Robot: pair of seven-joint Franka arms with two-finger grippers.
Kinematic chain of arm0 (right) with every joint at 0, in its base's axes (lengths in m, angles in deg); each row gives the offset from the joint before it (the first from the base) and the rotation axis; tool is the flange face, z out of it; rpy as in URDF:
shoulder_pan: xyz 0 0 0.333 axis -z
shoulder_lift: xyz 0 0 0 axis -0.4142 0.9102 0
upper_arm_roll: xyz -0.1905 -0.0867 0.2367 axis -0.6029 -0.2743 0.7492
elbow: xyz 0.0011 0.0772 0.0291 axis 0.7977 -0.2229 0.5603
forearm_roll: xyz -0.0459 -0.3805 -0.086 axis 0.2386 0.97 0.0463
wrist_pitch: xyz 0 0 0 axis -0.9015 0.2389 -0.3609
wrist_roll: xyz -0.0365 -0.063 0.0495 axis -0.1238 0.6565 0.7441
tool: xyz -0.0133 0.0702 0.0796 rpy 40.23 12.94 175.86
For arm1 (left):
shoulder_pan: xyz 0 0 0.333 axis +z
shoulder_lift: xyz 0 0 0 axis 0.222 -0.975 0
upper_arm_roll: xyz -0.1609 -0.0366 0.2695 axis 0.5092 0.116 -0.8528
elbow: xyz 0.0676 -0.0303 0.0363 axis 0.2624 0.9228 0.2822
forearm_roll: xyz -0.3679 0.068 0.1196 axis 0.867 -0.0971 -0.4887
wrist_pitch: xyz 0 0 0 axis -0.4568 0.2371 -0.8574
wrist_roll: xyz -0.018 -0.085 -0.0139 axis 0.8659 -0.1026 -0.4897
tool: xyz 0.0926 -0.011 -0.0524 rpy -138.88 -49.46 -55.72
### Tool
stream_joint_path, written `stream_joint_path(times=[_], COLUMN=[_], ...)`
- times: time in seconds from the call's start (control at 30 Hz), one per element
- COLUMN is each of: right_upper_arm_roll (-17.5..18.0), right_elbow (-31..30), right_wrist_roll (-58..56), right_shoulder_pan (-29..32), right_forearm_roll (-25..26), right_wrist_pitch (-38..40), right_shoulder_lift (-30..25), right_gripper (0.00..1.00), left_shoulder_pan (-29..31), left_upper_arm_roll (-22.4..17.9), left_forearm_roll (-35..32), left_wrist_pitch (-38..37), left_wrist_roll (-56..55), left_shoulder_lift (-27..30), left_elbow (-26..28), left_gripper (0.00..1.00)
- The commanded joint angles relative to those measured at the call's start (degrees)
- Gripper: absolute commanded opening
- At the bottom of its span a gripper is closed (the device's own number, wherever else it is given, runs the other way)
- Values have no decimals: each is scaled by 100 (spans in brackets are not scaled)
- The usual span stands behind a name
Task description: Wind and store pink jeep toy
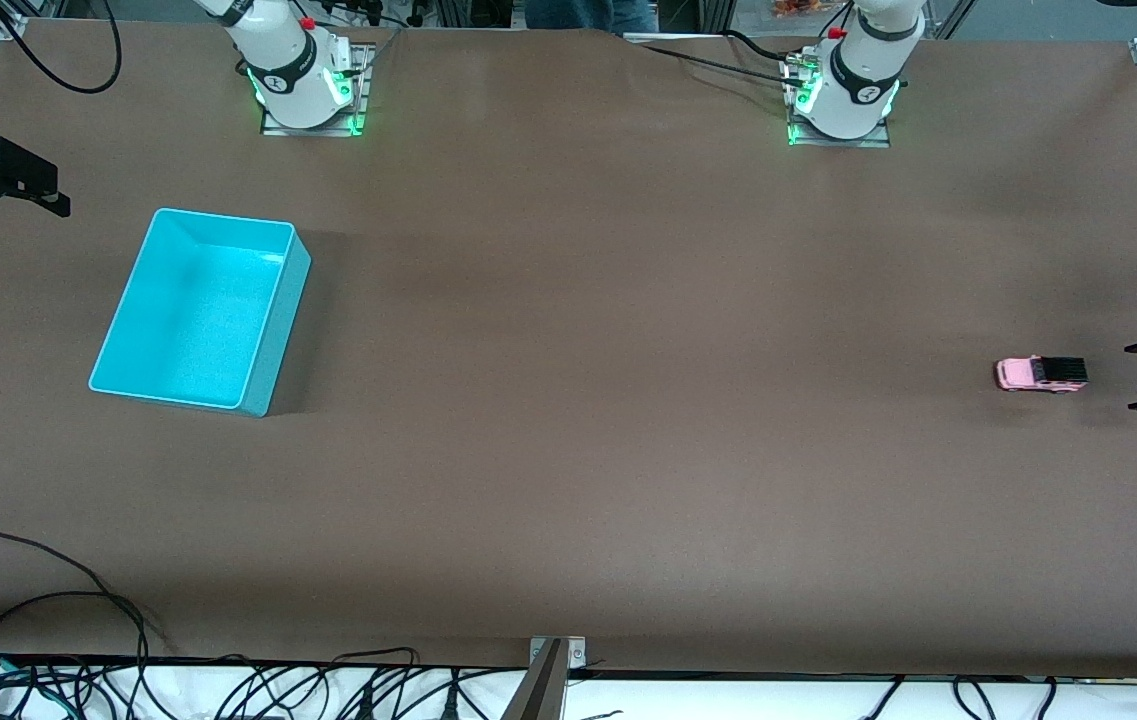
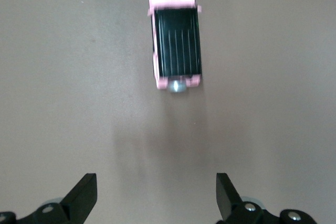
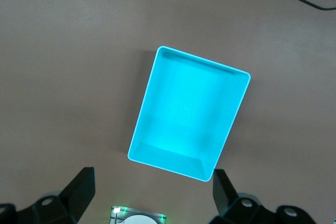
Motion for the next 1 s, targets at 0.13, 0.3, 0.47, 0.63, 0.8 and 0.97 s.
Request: stream_joint_path(times=[0.13, 0.3, 0.47, 0.63, 0.8, 0.97], right_upper_arm_roll=[1, 1, 1, 1, 1, 1], right_elbow=[97, 97, 97, 97, 105, 105], right_wrist_roll=[54, 45, 54, 45, 45, 54], right_shoulder_pan=[22, 22, 22, 22, 22, 22], right_forearm_roll=[-14, -14, -5, -5, -5, -5], right_wrist_pitch=[28, 28, 28, 28, 28, 28], right_shoulder_lift=[22, 22, 22, 22, 22, 22], right_gripper=[100, 100, 100, 100, 100, 100], left_shoulder_pan=[-161, -266, -363, -363, -363, -363], left_upper_arm_roll=[70, 228, 378, 641, 957, 1344], left_forearm_roll=[-28, -28, -28, -28, -28, -63], left_wrist_pitch=[-777, -1312, -1796, -2104, -2438, -2702], left_wrist_roll=[-1081, -1705, -2294, -2839, -3471, -4218], left_shoulder_lift=[256, 388, 441, 572, 757, 941], left_elbow=[-282, -484, -678, -757, -775, -775], left_gripper=[100, 100, 100, 100, 100, 100])
